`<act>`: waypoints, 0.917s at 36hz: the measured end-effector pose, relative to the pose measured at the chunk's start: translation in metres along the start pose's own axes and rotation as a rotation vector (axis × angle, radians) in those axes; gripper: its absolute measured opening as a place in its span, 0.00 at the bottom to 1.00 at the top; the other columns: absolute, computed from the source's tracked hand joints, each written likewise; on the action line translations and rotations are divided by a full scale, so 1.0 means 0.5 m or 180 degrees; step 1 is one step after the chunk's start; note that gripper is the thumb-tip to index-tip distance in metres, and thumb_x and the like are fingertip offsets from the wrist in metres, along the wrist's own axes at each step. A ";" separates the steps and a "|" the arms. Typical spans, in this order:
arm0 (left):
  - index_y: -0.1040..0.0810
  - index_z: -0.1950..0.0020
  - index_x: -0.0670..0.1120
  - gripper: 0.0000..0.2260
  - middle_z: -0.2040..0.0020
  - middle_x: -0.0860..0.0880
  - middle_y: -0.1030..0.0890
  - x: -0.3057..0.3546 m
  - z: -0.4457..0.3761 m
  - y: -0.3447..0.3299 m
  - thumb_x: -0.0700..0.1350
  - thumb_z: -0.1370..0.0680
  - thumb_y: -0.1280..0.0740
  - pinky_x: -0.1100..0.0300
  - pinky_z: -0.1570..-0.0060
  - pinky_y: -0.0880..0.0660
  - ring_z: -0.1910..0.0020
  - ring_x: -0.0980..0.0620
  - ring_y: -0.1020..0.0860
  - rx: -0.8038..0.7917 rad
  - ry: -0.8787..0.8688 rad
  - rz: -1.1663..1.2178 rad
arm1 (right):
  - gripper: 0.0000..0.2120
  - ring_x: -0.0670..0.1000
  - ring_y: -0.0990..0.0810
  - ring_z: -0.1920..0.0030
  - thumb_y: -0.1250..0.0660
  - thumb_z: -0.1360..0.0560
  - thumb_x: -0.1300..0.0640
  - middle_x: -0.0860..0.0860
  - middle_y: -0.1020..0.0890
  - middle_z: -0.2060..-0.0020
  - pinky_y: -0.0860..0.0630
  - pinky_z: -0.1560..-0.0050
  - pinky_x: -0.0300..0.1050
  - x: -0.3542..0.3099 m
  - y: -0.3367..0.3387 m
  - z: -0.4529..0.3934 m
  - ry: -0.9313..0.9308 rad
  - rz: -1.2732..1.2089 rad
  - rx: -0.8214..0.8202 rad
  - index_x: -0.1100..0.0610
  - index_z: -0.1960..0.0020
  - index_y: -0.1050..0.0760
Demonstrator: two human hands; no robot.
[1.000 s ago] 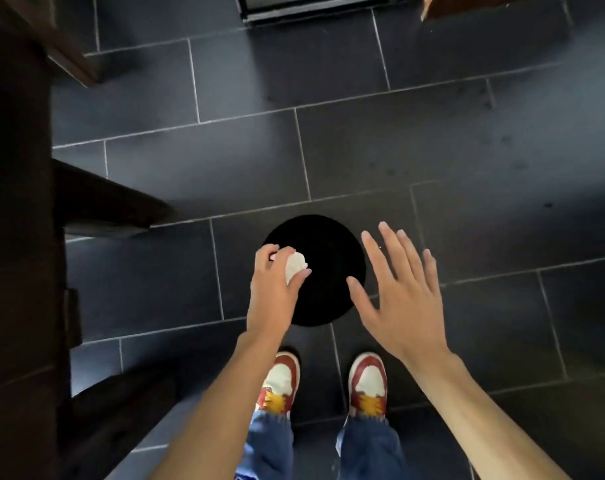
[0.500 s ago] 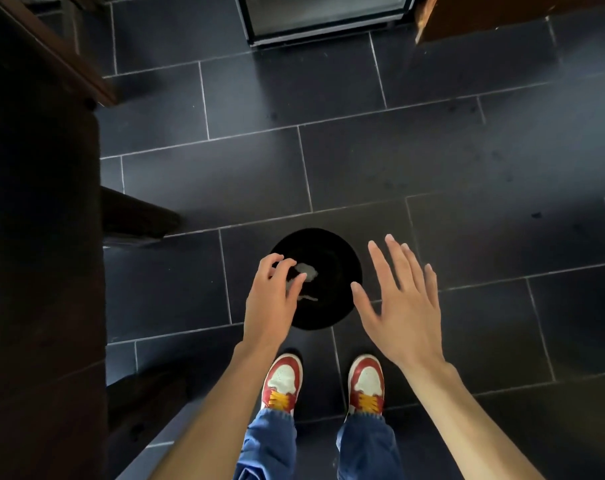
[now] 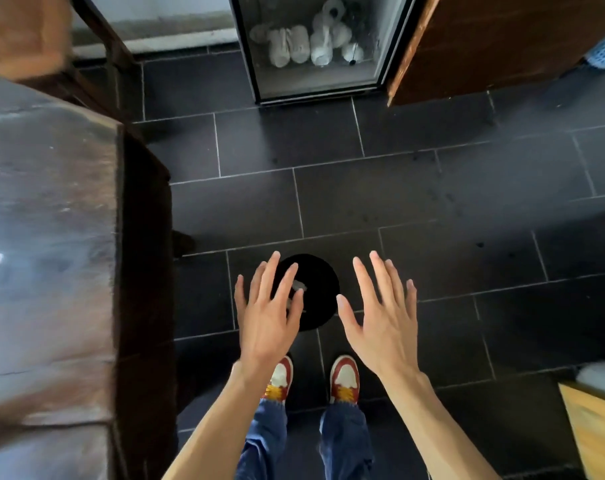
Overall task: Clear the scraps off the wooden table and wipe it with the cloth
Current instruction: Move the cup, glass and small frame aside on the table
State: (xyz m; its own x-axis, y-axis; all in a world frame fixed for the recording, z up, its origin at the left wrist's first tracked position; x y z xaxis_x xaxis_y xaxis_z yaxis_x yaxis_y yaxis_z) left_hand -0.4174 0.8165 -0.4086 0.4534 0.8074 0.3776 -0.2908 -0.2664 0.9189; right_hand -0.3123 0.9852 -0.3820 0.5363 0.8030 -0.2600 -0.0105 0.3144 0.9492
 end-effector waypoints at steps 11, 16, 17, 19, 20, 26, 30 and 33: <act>0.38 0.19 0.57 0.25 0.16 0.52 0.47 0.135 0.086 0.301 0.59 0.16 0.45 0.38 0.20 0.51 0.17 0.49 0.49 0.0184 -0.0008 -0.0157 | 0.31 0.54 0.47 0.18 0.46 0.18 0.37 0.50 0.44 0.18 0.45 0.21 0.64 -0.098 0.325 0.089 0.0062 -0.0129 0.0292 0.47 0.18 0.44; 0.39 0.19 0.58 0.25 0.16 0.53 0.49 0.202 0.130 0.438 0.60 0.16 0.47 0.38 0.20 0.51 0.17 0.51 0.51 0.0243 -0.0070 -0.0086 | 0.31 0.53 0.48 0.18 0.48 0.18 0.35 0.49 0.44 0.18 0.45 0.21 0.64 -0.138 0.454 0.135 0.0085 -0.0118 0.0370 0.46 0.18 0.45; 0.39 0.19 0.58 0.25 0.16 0.54 0.49 0.213 0.137 0.464 0.60 0.16 0.47 0.38 0.20 0.52 0.17 0.51 0.51 0.0261 -0.0069 -0.0076 | 0.31 0.53 0.48 0.18 0.48 0.18 0.35 0.49 0.44 0.18 0.46 0.21 0.64 -0.145 0.477 0.144 0.0093 -0.0112 0.0397 0.46 0.18 0.44; 0.39 0.19 0.58 0.25 0.16 0.53 0.49 0.232 0.153 0.517 0.61 0.15 0.49 0.39 0.20 0.52 0.17 0.51 0.51 0.0305 -0.0049 -0.0057 | 0.31 0.53 0.47 0.18 0.48 0.18 0.35 0.50 0.43 0.18 0.45 0.21 0.64 -0.157 0.520 0.163 0.0110 -0.0115 0.0433 0.46 0.18 0.44; 0.39 0.19 0.58 0.24 0.16 0.53 0.48 0.240 0.160 0.543 0.61 0.15 0.49 0.39 0.20 0.53 0.17 0.51 0.51 0.0340 -0.0047 -0.0053 | 0.31 0.53 0.47 0.18 0.48 0.18 0.35 0.50 0.43 0.18 0.45 0.22 0.64 -0.164 0.541 0.172 0.0117 -0.0118 0.0456 0.46 0.18 0.43; 0.35 0.20 0.59 0.23 0.16 0.56 0.47 0.272 0.196 0.651 0.60 0.15 0.49 0.38 0.21 0.49 0.17 0.51 0.50 0.0458 -0.0110 -0.0082 | 0.31 0.53 0.45 0.19 0.48 0.18 0.35 0.50 0.42 0.18 0.43 0.22 0.65 -0.196 0.635 0.219 0.0153 -0.0107 0.0541 0.47 0.19 0.41; 0.36 0.20 0.60 0.24 0.16 0.55 0.45 0.285 0.217 0.700 0.61 0.15 0.52 0.36 0.21 0.48 0.17 0.50 0.49 0.0473 -0.0224 -0.0229 | 0.32 0.54 0.46 0.18 0.47 0.18 0.35 0.51 0.42 0.18 0.45 0.23 0.64 -0.214 0.674 0.243 0.0267 -0.0005 0.0517 0.47 0.19 0.41; 0.34 0.21 0.59 0.26 0.17 0.52 0.42 0.288 0.232 0.734 0.63 0.15 0.55 0.34 0.22 0.46 0.17 0.48 0.46 0.0513 -0.0248 -0.0251 | 0.32 0.54 0.45 0.18 0.47 0.18 0.35 0.51 0.42 0.18 0.46 0.23 0.64 -0.225 0.694 0.259 0.0341 0.0067 0.0475 0.47 0.19 0.41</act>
State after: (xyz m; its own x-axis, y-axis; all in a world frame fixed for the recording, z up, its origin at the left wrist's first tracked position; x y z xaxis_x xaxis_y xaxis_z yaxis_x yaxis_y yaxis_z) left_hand -0.3609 0.7741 -0.0037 0.5351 0.7876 0.3056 -0.1158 -0.2899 0.9500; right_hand -0.2668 0.9385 -0.0005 0.4442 0.8604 -0.2496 0.1087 0.2248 0.9683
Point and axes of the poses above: each hand's wrist, its own z-axis away from the middle knuckle, its own y-axis out of the back of the hand, x = y × z, the point moved 8 cm from there along -z, towards the middle knuckle
